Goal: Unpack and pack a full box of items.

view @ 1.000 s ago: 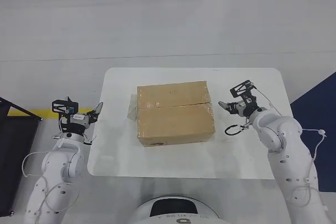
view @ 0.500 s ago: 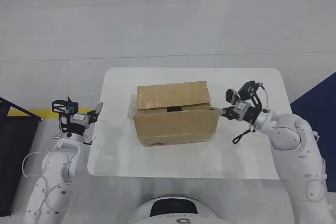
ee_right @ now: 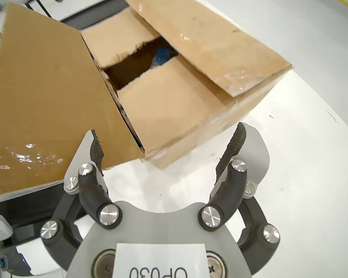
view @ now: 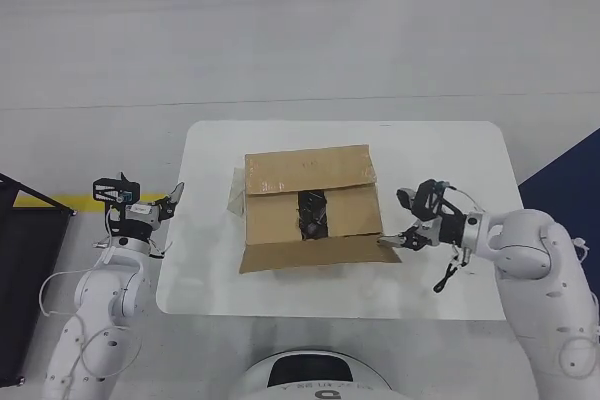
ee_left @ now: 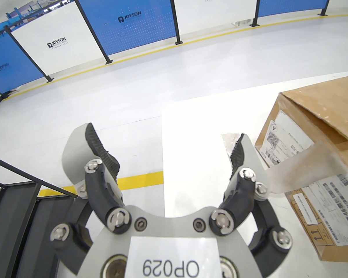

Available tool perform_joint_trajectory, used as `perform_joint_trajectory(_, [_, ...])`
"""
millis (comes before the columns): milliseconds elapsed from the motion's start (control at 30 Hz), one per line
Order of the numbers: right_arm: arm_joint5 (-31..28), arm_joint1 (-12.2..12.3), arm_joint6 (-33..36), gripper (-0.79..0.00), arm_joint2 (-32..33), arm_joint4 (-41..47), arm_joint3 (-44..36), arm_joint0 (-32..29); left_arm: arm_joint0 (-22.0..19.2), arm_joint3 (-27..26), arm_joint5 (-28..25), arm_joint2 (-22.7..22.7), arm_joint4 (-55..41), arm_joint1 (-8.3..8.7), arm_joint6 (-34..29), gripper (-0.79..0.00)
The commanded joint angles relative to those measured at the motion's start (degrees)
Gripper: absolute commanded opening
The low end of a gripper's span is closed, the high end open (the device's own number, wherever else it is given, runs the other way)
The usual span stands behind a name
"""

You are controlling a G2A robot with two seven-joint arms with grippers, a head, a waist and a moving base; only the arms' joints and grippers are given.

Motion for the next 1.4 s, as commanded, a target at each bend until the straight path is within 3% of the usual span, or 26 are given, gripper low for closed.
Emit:
perform_joint_trajectory(0, [0.19, 0.12, -0.95, 0.0, -0.3, -4.13, -0.29, -0.61, 0.0, 0.0, 0.0, 0.0, 0.0, 0.0, 0.0, 0.0])
perform_joint_trajectory(200, [4.14, 0.26, -3.42, 0.0, -2.25, -14.28, -0.68, -1.42, 0.0, 0.0, 0.0, 0.0, 0.0, 0.0, 0.0, 0.0])
perform_joint_trajectory(333, [9.2, 0.11, -7.36, 0.0, -2.13, -10.19, 0.99, -0.37, 0.0, 0.0, 0.0, 0.0, 0.0, 0.0, 0.0, 0.0])
perform_joint_trajectory(500, [15.85, 0.14, -6.56, 0.0, -1.76, -3.66, 2.28, 2.49, 0.0, 0.0, 0.0, 0.0, 0.0, 0.0, 0.0, 0.0])
perform_joint_trajectory(600, [20.62, -0.1, -4.8, 0.0, -4.39, -3.33, 3.96, 5.79, 0.0, 0.0, 0.0, 0.0, 0.0, 0.0, 0.0, 0.0])
perform_joint_trajectory(667, [24.19, -0.33, -3.38, 0.0, -7.7, -8.69, 5.48, 8.94, 0.0, 0.0, 0.0, 0.0, 0.0, 0.0, 0.0, 0.0])
perform_joint_trajectory(900, [30.22, -1.29, -5.11, 0.0, -14.75, -15.83, 11.93, 15.68, 0.0, 0.0, 0.0, 0.0, 0.0, 0.0, 0.0, 0.0])
perform_joint_trajectory(1167, [42.31, -2.68, -8.72, 0.0, -15.77, -8.91, 16.16, 23.02, 0.0, 0.0, 0.0, 0.0, 0.0, 0.0, 0.0, 0.0])
perform_joint_trajectory(1367, [49.09, -4.88, -9.36, 0.0, -22.1, -4.58, 25.12, 32.15, 0.0, 0.0, 0.0, 0.0, 0.0, 0.0, 0.0, 0.0])
